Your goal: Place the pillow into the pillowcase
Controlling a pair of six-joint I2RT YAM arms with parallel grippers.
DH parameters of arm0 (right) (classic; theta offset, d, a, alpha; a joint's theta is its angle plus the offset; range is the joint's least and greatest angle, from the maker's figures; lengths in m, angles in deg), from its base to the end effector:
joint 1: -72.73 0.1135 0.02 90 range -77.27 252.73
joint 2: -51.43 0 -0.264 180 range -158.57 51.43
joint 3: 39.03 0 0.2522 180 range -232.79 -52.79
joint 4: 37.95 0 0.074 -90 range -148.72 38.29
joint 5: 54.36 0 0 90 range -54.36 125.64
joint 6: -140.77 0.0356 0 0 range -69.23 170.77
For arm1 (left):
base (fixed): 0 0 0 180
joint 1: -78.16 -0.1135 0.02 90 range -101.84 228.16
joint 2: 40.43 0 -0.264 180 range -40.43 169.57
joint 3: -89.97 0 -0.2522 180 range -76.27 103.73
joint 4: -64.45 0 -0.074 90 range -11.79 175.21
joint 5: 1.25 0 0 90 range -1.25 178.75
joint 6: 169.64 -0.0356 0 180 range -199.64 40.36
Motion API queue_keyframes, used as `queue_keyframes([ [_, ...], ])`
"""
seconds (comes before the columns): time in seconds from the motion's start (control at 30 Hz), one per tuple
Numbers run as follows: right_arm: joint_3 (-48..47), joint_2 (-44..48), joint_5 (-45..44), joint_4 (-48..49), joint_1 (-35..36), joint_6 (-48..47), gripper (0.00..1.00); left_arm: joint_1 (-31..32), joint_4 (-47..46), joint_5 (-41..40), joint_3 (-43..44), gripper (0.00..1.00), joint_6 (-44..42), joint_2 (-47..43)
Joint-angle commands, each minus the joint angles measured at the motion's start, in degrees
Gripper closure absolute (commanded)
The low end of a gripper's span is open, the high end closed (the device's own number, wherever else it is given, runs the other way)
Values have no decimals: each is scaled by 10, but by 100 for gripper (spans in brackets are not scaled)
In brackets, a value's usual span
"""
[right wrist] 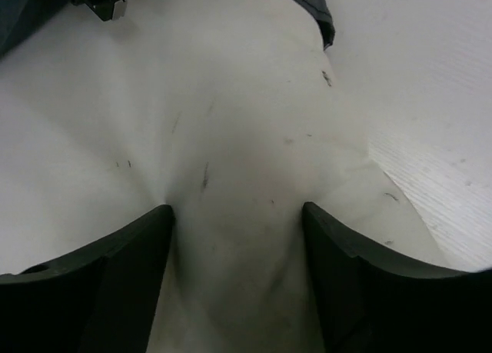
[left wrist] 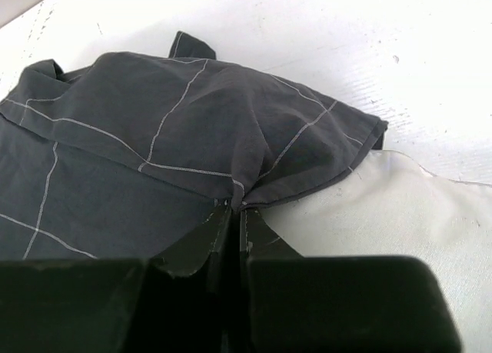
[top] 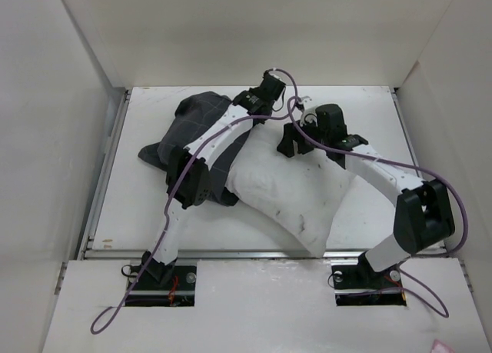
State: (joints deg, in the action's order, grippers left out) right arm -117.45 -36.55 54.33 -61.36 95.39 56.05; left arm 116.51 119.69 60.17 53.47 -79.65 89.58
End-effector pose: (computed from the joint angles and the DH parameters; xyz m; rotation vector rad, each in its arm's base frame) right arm 0.3184 0.1453 0.2768 -0.5198 2.1163 0.6313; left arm 0.4133 -0.3053 0.3044 0.4832 2.1492 0.2047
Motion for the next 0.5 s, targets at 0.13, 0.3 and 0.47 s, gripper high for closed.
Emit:
queue_keyframes([
  [0.13,-52,-96,43,32,50,-40,100,-3,-72,52,18,100,1,-50],
  [0.3,-6,-18,-17,172,50,14,100,30,-108,89,12,100,-12,-125],
  [0.47,70,134,-38,341,50,28,100,81,-133,108,-9,100,-25,-216],
])
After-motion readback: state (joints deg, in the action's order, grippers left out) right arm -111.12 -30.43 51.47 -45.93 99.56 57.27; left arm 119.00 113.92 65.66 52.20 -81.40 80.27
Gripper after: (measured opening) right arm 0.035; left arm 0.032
